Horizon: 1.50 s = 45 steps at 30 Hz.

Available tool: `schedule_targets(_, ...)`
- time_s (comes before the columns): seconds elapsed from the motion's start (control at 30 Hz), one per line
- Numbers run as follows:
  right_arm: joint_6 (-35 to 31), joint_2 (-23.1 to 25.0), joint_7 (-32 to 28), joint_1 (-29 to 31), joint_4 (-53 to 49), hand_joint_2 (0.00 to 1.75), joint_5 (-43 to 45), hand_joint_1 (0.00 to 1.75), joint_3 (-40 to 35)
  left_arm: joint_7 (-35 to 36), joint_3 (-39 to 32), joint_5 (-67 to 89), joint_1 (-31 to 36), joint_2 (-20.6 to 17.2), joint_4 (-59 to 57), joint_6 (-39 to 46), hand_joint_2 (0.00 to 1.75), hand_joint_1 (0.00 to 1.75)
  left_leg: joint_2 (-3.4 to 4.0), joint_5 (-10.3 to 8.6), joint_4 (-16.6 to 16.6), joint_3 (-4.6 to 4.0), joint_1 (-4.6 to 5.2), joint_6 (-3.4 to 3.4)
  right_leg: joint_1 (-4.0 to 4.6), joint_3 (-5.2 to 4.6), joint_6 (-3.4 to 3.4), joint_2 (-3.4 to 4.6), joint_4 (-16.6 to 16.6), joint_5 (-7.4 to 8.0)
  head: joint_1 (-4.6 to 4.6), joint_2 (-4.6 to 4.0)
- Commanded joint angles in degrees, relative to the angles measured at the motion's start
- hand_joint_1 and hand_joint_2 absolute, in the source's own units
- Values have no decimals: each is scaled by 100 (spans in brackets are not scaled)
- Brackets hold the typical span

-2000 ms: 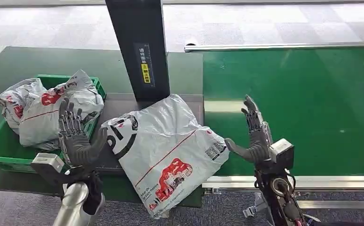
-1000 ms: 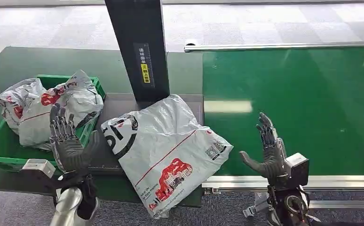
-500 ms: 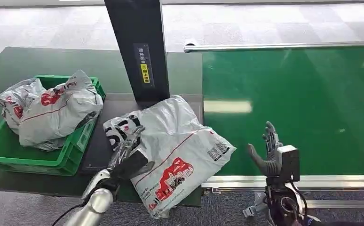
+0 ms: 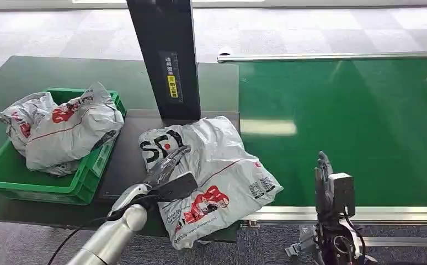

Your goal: Moved the parcel from conveyor to table for the left to box.

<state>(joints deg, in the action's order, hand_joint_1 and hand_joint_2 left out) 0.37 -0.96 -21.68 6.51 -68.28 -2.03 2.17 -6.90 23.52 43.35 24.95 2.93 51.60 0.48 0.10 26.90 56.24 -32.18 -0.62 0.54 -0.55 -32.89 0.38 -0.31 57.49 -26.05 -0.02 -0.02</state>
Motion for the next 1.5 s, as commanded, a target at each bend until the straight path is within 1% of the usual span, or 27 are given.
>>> schedule_targets(0.03, 112, 253, 78, -140, -112, 0, -220, 0, 402, 763, 295, 1054, 321, 171, -1775, -5, 175, 0, -7, -14, -18, 10, 4, -3, -4, 10, -1, -6, -15, 10, -2, 0)
schedule_targets(0.1, 148, 314, 100, -258, -259, 0, -265, 0, 416, 471, 63, 1001, 109, 160, -1467, 225, 175, 0, -9, -4, -12, 30, 6, -4, -6, 39, 4, -7, -7, -3, 0, 0)
schedule_targets(0.13, 162, 354, 109, -326, -354, 0, -294, 0, 416, 351, -55, 926, -10, 160, -1261, 306, 175, 2, -4, -7, -17, 30, 4, -3, -4, 39, 4, -2, -12, 2, 2, 0)
schedule_targets(0.17, 172, 406, 133, -394, -462, 0, -340, 0, 425, 236, -176, 923, -183, 143, -906, 494, 175, 145, 8, -8, -27, 31, 6, -4, -6, 36, 0, 11, -19, 12, 0, 0)
schedule_targets(0.2, 173, 437, 146, -433, -529, 0, -369, 0, 441, 177, -311, 884, -300, 158, -638, 556, 175, 168, 7, 5, -23, 30, 6, -16, -6, 37, -1, 10, -14, 13, 2, 0)
schedule_targets(0.23, 175, 446, 156, -444, -550, 0, -384, 0, 445, 134, -370, 888, -360, 169, -467, 612, 175, 175, 2, 23, -10, 40, 5, -8, -5, 47, 0, 3, -1, -2, 0, 0)
schedule_targets(0.27, 178, 455, 162, -449, -566, 0, -397, 0, 454, 60, -474, 851, -427, 201, -272, 679, 175, 175, 9, 13, -19, 24, 3, -8, -4, 28, -2, 10, -10, 11, 2, 0)
schedule_targets(0.3, 182, 454, 166, -443, -567, 0, -409, 0, 459, -6, -537, 838, -465, 217, -146, 700, 175, 175, 1, 14, -12, 21, 3, -9, -4, 27, -2, 0, -5, 6, 0, 0)
schedule_targets(0.37, 180, 454, 166, -435, -563, 0, -410, 0, 470, -140, -650, 739, -519, 266, 8, 781, 175, 175, -3, 23, -4, 59, 2, -16, -3, 65, -2, -5, 1, -13, 0, 0)
schedule_targets(0.4, 180, 438, 165, -449, -564, 0, -413, 0, 466, -278, -735, 623, -605, 292, 188, 885, 175, 175, 6, 7, -15, 42, 0, -8, 0, 44, -4, 5, -13, 2, 0, 0)
schedule_targets(0.5, 192, 417, 141, -498, -575, 0, -420, 0, 455, -365, -760, 579, -667, 292, 300, 963, 175, 175, 0, 17, -9, 77, 1, -1, -1, 71, -2, -4, -5, -18, 0, 2)
schedule_targets(0.53, 192, 417, 141, -498, -575, 0, -420, 0, 455, -365, -760, 579, -667, 292, 300, 963, 175, 175, 8, 14, -15, 64, 0, -3, 0, 56, -3, 5, -15, -12, 0, 2)
schedule_targets(0.77, 192, 417, 141, -498, -575, 0, -420, 0, 455, -365, -760, 579, -667, 292, 300, 963, 175, 175, 5, 17, -14, 32, 1, -1, 0, 24, -4, 2, -12, -16, 2, 0)
schedule_targets(0.93, 192, 417, 141, -498, -575, 0, -420, 0, 455, -365, -760, 579, -667, 292, 300, 963, 175, 175, 3, 19, -9, 19, 1, 0, -1, 10, -3, -2, -6, -19, 0, 0)
schedule_targets(0.97, 201, 412, 131, -512, -582, 0, -421, 0, 447, -456, -789, 532, -705, 300, 358, 1052, 175, 175, 4, 17, -13, 18, 1, -1, -1, 9, -4, 0, -11, -16, 0, 0)
schedule_targets(1.0, 207, 409, 116, -530, -593, 0, -420, 0, 441, -562, -837, 445, -746, 319, 421, 1133, 175, 175, 4, 19, -10, 18, 2, -1, -1, 8, -3, 0, -6, -18, 0, 0)
schedule_targets(1.03, 226, 404, 66, -564, -608, 0, -421, 0, 422, -828, -863, 417, -838, 320, 608, 1474, 175, 175, 3, 20, -8, 18, 1, -1, -1, 9, -3, -1, -6, -19, 0, 2)
schedule_targets(1.07, 236, 408, 39, -568, -606, 0, -420, 0, 415, -981, -888, 510, -899, 334, 742, 1912, 175, 175, 6, 19, -12, 17, 1, -2, -1, 8, -3, 2, -10, -17, 0, 0)
schedule_targets(1.1, 250, 441, -7, -534, -586, 0, -430, 0, 410, -1256, -919, 568, -1020, 385, 1011, 2578, 175, 175, 5, 20, -11, 18, 1, -2, 0, 9, -2, 1, -9, -18, 0, 0)
schedule_targets(1.13, 244, 467, -2, -436, -523, 0, -432, 0, 397, -1375, -929, 471, -1074, 411, 1275, 2779, 175, 175, 11, 21, -11, 15, 1, -3, -1, 5, -2, 7, -11, -17, 0, 0)
schedule_targets(1.23, 230, 475, 5, -208, -378, 0, -426, 0, 399, -1792, -840, 52, -1172, 405, 1908, 3022, 175, 175, 22, 23, 0, -5, -1, -3, 1, -18, -3, 19, -1, -17, 0, 0)
schedule_targets(1.27, 226, 465, 6, -204, -375, 0, -425, 0, 408, -1882, -822, -6, -1187, 418, 2008, 3086, 175, 175, 19, 21, 0, -12, -1, -3, 1, -22, -3, 14, 0, -17, -2, 0)
schedule_targets(1.4, 242, 409, -46, -300, -415, 0, -413, 0, 445, -2602, -732, -540, -1371, 537, 2726, 3573, 175, 175, 10, 21, 0, -13, -1, -1, 2, -20, -2, 7, -1, -19, 0, 0)
schedule_targets(1.43, 225, 340, -108, -322, -420, 0, -339, 0, 413, -3310, -797, -954, -1497, 638, 3849, 3952, 175, 175, 5, 21, -1, -17, -2, -3, 3, -21, -2, 3, -4, -19, 0, 0)
schedule_targets(1.5, 213, 256, -141, -301, -373, 0, -245, 0, 405, -3310, -766, -1021, -1558, 707, 4339, 3952, 175, 175, 5, 26, 13, -33, -6, -4, 6, -34, -1, 3, 4, -23, 2, 0)
